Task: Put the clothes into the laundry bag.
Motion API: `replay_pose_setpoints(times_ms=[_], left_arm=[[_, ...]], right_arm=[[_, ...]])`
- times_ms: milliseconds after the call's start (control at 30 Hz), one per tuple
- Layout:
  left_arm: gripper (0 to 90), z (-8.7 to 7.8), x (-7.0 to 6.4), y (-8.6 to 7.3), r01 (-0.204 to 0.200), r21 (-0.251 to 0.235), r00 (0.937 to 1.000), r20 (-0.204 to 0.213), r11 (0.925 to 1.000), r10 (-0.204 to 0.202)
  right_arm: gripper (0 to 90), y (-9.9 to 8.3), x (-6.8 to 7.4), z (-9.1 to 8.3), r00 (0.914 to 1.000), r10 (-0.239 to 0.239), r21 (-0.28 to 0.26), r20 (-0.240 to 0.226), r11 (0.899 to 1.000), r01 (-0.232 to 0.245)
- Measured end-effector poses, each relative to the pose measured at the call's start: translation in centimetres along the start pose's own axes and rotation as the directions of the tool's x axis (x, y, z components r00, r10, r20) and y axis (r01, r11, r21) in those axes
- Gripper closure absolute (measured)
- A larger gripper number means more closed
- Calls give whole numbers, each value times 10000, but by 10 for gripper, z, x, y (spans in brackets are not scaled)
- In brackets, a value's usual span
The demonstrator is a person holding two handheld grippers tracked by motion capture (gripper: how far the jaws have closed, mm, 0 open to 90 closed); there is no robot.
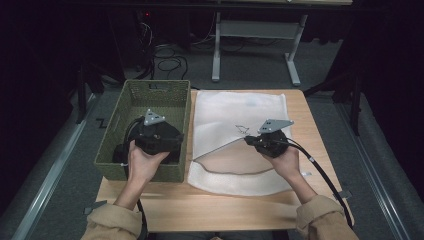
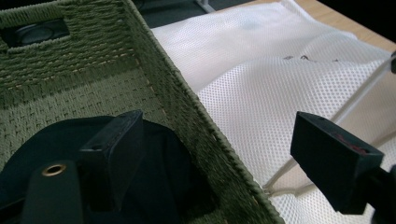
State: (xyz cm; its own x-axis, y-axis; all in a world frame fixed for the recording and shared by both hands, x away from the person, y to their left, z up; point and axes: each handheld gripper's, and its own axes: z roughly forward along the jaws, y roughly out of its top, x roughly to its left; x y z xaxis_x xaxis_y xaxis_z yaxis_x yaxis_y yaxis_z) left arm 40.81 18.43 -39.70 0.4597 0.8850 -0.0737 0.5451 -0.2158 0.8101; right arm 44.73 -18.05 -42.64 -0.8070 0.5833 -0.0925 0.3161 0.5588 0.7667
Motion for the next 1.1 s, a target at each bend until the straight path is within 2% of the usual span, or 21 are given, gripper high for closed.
replay_pose_setpoints(times_ms=[133,267,500,600,733,800,933,1000,1100], left_arm=[[166,6,7,0,51,260,9996,-278,9996,-44],[150,12,17,3,313,369,9973,-675,9988,-287],[142,29,33,3,775,949,9917,-1094,9925,-670],[144,36,38,3,932,1167,9905,-1117,9888,-802],[143,47,47,2,1200,1556,9874,-1212,9805,-1016],[144,54,50,0,1317,1773,9843,-1404,9753,-1074],[154,64,56,-4,1239,2313,9796,-1833,9650,-819],[157,68,60,-5,1429,2443,9776,-1863,9591,-983],[158,73,65,-7,1559,2692,9733,-2059,9504,-1014]], right_arm=[[887,0,-1,1,10000,-31,-12,-14,10000,31],[887,-1,0,2,10000,-94,45,-3,9999,94],[887,-1,1,2,10000,-60,-9,16,10000,60],[887,-1,0,2,10000,-68,0,-7,10000,68],[887,-1,0,2,10000,-49,-24,-3,10000,49],[887,-1,0,2,10000,-38,-24,-7,10000,38],[887,-1,0,2,10000,-1,-39,18,10000,1],[886,0,0,2,10000,-12,-80,62,10000,13],[886,0,-1,2,10000,-33,-56,51,10000,33]])
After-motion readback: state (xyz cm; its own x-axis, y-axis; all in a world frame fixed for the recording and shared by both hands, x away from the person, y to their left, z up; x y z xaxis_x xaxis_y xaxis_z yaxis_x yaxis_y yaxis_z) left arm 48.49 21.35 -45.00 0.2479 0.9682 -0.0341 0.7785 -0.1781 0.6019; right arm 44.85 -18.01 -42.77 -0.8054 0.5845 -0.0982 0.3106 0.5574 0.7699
